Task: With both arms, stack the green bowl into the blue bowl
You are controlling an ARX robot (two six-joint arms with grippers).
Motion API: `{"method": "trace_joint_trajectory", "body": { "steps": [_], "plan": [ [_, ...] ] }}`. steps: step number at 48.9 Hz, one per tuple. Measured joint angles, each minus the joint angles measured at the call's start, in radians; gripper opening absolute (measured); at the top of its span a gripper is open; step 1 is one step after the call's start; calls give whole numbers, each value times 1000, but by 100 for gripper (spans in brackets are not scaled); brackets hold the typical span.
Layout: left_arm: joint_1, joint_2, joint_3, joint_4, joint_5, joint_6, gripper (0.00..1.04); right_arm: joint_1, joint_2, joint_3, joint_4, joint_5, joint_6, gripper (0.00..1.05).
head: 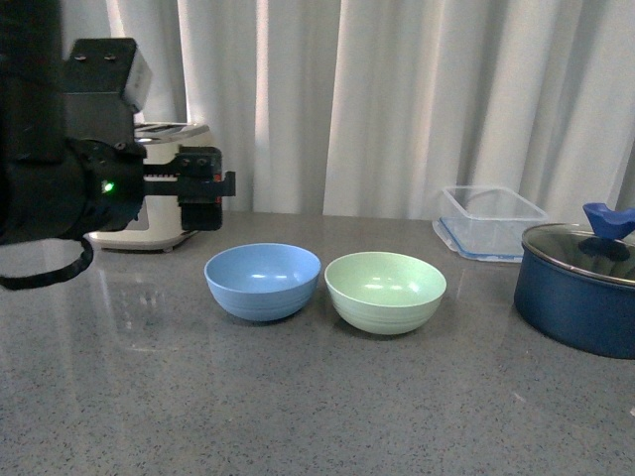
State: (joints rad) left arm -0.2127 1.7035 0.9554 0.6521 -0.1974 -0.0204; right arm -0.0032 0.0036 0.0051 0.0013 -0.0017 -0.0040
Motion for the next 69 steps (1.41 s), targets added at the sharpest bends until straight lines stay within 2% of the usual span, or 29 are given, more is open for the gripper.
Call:
{"method": "trace_joint_trajectory", "body": {
  "steps": [6,11,13,17,22,41,44,48,55,61,69],
  "plan": [
    [24,-78,-166,175,20,5,60,0,0,0,0,0,0,95],
    [52,-159,-284,235,41,10,44,0,0,0,0,0,0,95],
    [68,-206,-355,257,51,11,33,0,0,0,0,0,0,95],
    [84,-256,-442,278,68,12,19,0,0,0,0,0,0,95],
    [97,-312,-520,293,86,13,4,0,0,0,0,0,0,95],
    [145,-533,-735,290,130,16,4,0,0,0,0,0,0,95],
    [179,-573,-763,277,188,16,4,0,0,0,0,0,0,95],
    [208,-640,-803,249,192,16,4,0,0,0,0,0,0,95],
    [211,-736,-849,196,195,16,4,0,0,0,0,0,0,95],
    [211,-749,-894,240,195,16,4,0,0,0,0,0,0,95],
    [211,-880,-930,132,195,16,4,0,0,0,0,0,0,95]
  ]
}}
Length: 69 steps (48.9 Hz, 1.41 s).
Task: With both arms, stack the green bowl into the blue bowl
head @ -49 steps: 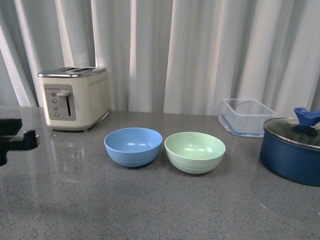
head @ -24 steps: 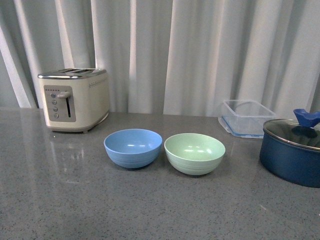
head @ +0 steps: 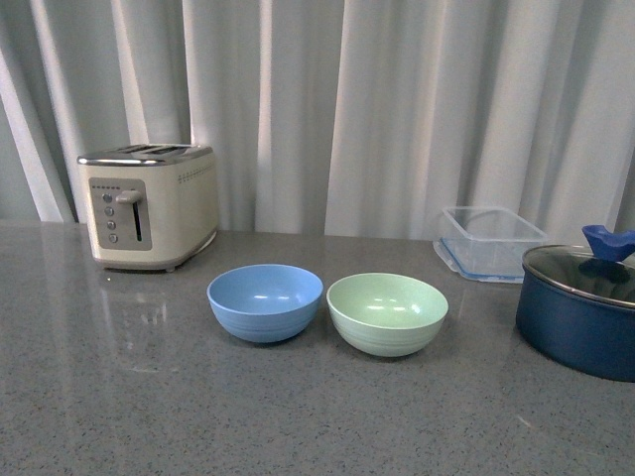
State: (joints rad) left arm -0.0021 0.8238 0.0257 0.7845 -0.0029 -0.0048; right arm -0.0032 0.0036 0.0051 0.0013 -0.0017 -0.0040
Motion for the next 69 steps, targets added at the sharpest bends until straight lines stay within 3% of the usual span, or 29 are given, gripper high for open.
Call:
{"method": "trace_joint_trajectory", "body": {
  "steps": [33,56,60,69],
  "plan": [
    [0,-500,-5,-457,0,0,4,0,0,0,0,0,0,95],
    [0,-655,-5,-612,0,0,4,0,0,0,0,0,0,95],
    [0,-789,-5,-774,1,0,4,0,0,0,0,0,0,95],
    [0,-819,-5,-784,0,0,4,0,0,0,0,0,0,95]
  ]
}}
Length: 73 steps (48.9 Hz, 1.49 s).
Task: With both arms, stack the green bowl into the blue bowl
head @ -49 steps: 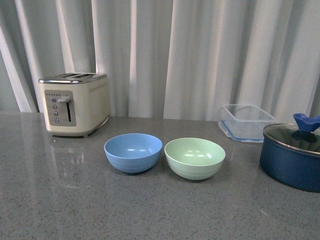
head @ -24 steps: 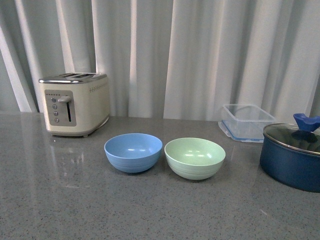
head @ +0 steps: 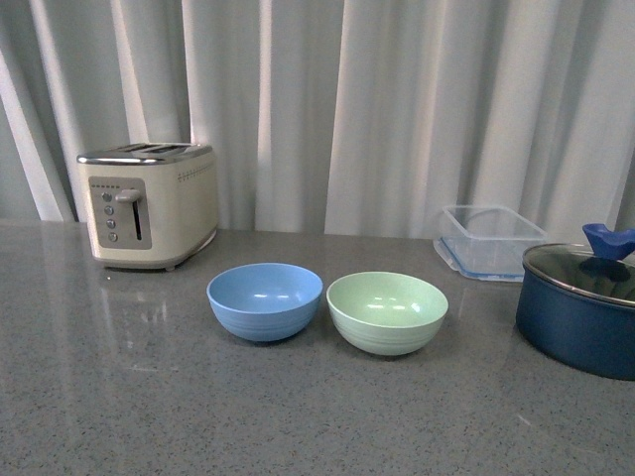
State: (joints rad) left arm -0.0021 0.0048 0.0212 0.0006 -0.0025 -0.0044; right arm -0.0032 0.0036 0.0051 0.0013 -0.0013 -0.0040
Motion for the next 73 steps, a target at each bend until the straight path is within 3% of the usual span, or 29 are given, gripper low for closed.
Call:
{"method": "trace_joint_trajectory", "body": {
  "steps": [2,9,14,17,29,35,42,54,73],
  "plan": [
    [0,0,0,0,0,-1,5,0,0,0,0,0,0,95],
    [0,0,0,0,0,0,27,0,0,0,0,0,0,95],
    [0,-1,0,0,-1,0,42,35,193,131,-272,-9,-23,95],
    [0,-1,0,0,1,0,50,84,365,211,-357,19,-40,95],
    [0,-1,0,0,0,0,98,304,1062,631,-243,69,-64,95],
    [0,-1,0,0,0,0,98,360,1304,841,-219,76,-52,95],
    [0,-1,0,0,0,0,98,367,1471,995,-207,61,-15,95],
    [0,-1,0,0,0,0,98,297,1773,1321,-258,82,166,95],
    [0,-1,0,0,0,0,98,264,1994,1599,-303,100,194,95]
  ]
}}
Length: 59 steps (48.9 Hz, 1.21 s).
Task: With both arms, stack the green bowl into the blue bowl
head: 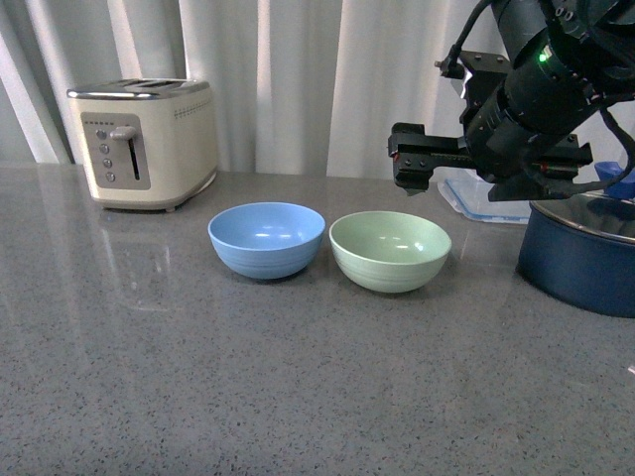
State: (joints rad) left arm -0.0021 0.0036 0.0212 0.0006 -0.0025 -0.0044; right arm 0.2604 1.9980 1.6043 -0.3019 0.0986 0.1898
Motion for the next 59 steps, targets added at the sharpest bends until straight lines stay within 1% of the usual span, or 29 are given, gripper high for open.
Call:
{"method": "trace_joint_trajectory", "body": {
  "steps": [32,47,59],
  "plan": [
    [0,0,0,0,0,0,98,-3,119,12,13,-23,-22,95],
    [0,0,0,0,0,0,98,-19,146,20,16,-58,-47,95],
    [0,0,0,0,0,0,98,-24,153,-26,63,-119,-72,95]
  ]
}}
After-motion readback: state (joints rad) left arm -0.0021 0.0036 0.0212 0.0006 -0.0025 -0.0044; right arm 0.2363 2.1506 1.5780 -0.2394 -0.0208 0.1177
